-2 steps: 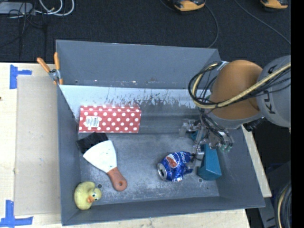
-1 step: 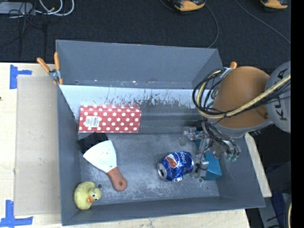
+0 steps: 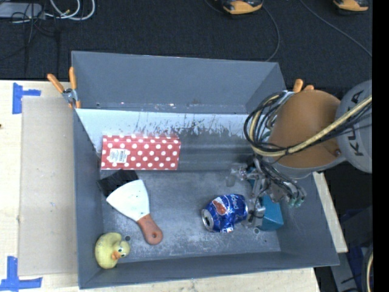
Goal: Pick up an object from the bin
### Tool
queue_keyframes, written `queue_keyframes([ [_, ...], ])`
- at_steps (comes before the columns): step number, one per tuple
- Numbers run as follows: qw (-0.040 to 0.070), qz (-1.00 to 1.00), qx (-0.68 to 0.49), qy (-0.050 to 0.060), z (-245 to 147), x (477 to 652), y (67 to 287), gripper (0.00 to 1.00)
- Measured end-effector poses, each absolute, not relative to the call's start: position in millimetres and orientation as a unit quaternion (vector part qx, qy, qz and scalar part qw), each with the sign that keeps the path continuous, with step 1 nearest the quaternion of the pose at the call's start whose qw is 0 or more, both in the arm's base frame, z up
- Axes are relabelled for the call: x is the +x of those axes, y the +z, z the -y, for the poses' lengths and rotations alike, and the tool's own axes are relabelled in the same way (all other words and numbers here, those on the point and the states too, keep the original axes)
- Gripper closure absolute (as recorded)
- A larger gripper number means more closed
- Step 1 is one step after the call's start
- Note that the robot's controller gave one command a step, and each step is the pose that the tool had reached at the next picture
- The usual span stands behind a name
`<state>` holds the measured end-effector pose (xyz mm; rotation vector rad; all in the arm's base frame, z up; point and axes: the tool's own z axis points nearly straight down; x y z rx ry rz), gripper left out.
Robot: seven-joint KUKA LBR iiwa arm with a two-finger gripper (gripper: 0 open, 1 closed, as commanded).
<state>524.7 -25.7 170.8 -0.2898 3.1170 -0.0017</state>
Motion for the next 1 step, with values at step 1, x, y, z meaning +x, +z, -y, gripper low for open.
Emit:
queue_keyframes([
  [1, -0.006, -0.998, -0.068, 0.001, 33.9, 512.4, 125.7, 0.0],
])
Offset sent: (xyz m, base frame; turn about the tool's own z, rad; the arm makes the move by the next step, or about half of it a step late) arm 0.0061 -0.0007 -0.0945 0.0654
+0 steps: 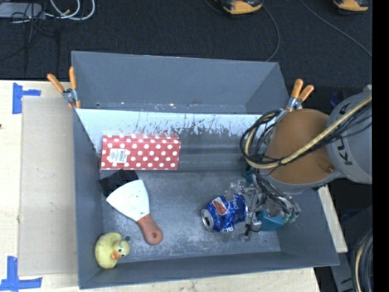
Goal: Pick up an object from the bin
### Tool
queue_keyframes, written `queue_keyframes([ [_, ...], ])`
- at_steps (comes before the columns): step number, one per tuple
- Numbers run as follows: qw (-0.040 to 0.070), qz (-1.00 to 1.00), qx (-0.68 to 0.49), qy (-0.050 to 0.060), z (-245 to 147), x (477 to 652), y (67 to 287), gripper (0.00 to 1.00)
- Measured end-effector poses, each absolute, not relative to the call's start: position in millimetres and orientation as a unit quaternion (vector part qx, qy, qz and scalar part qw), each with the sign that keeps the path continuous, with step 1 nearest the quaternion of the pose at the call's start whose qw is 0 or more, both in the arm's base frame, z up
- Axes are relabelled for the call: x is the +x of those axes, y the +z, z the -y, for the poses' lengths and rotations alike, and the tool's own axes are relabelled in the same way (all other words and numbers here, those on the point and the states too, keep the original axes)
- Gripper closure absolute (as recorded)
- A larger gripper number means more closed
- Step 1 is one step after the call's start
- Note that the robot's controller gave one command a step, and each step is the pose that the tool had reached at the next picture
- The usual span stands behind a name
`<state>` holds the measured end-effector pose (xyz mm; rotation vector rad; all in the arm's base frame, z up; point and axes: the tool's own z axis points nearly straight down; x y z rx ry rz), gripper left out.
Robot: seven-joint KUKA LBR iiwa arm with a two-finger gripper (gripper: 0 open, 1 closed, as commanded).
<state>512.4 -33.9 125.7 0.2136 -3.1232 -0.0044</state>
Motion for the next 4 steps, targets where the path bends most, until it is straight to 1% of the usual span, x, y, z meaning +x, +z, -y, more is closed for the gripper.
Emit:
queue_keyframes([
  [1, 0.0, 1.0, 0.03, -0.001, 30.7, 521.9, 96.8, 0.0],
  [2, 0.001, 1.0, 0.026, -0.002, 18.4, 523.0, 75.6, 1.0],
  [3, 0.002, 1.0, 0.026, -0.001, 18.4, 522.9, 75.6, 1.0],
  [4, 0.005, 1.0, 0.016, -0.002, 6.6, 527.9, 152.5, 0.0],
])
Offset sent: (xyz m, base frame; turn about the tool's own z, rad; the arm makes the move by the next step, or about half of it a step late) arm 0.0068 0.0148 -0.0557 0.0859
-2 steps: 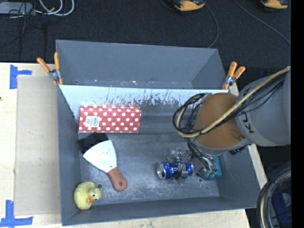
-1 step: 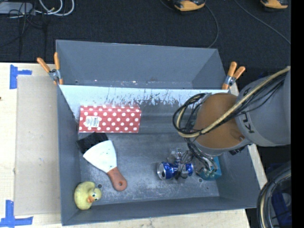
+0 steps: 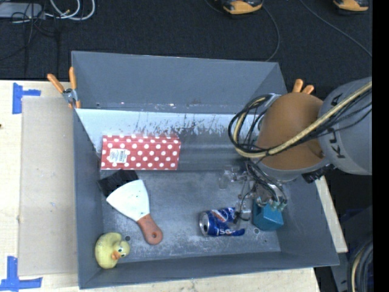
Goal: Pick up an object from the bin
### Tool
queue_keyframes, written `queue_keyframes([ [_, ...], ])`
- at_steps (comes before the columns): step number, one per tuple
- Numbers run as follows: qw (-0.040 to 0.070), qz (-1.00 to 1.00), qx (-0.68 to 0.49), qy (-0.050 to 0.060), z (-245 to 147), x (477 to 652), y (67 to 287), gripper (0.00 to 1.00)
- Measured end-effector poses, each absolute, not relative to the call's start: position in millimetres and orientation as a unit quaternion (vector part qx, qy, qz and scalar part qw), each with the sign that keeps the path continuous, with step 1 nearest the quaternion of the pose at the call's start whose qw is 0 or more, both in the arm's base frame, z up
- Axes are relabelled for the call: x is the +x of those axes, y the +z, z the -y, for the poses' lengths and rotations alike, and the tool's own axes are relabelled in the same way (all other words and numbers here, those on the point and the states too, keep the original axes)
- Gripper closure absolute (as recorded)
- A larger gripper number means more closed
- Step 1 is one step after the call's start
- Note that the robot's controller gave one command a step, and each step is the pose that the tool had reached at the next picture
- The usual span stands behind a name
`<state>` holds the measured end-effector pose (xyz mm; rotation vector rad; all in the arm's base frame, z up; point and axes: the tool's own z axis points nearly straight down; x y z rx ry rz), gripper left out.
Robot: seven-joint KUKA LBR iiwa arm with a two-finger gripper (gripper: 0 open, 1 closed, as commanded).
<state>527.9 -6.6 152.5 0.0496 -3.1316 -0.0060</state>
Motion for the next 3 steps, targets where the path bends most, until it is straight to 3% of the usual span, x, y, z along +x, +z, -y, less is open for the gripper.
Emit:
queue_keyframes([
  [1, -0.002, 1.0, 0.013, -0.002, 1.8, 534.3, 187.6, 0.0],
  [2, 0.0, 0.999, 0.039, -0.002, 14.2, 512.7, 136.6, 0.0],
  [3, 0.0, 1.0, -0.016, -0.002, 5.0, 495.4, 81.2, 0.0],
])
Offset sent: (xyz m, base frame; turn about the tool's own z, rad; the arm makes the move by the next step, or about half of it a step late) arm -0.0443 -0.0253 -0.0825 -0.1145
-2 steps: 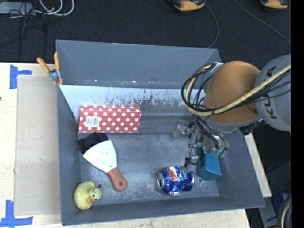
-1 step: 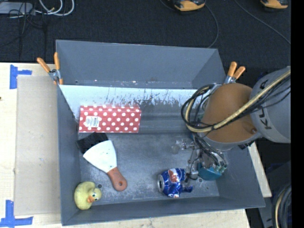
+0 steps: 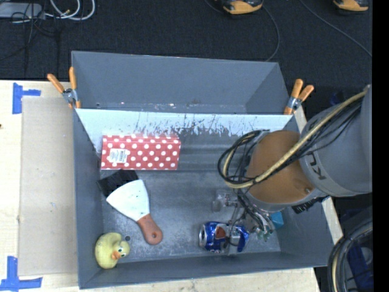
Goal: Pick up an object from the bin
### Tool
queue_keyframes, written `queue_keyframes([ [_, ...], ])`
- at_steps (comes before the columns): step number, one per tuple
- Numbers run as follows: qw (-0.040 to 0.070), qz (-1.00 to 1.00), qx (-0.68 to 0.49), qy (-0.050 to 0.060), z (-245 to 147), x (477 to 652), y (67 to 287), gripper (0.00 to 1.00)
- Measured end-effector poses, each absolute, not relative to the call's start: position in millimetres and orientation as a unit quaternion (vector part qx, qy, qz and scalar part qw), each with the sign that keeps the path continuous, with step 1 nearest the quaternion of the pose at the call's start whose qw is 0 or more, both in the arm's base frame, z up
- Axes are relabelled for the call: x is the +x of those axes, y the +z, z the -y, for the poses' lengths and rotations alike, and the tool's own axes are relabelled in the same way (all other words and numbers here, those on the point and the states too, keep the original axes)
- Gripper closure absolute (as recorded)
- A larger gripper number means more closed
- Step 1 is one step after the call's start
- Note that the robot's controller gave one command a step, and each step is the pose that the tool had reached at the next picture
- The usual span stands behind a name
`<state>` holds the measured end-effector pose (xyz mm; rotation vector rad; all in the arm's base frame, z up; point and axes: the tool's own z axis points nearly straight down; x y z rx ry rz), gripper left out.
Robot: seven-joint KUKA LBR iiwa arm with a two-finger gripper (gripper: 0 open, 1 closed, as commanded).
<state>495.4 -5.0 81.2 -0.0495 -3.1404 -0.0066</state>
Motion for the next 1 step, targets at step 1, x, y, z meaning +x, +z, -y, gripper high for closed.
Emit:
queue_keyframes([
  [1, 0.004, 1.0, -0.026, -0.003, 23.6, 488.9, 73.2, 1.0],
])
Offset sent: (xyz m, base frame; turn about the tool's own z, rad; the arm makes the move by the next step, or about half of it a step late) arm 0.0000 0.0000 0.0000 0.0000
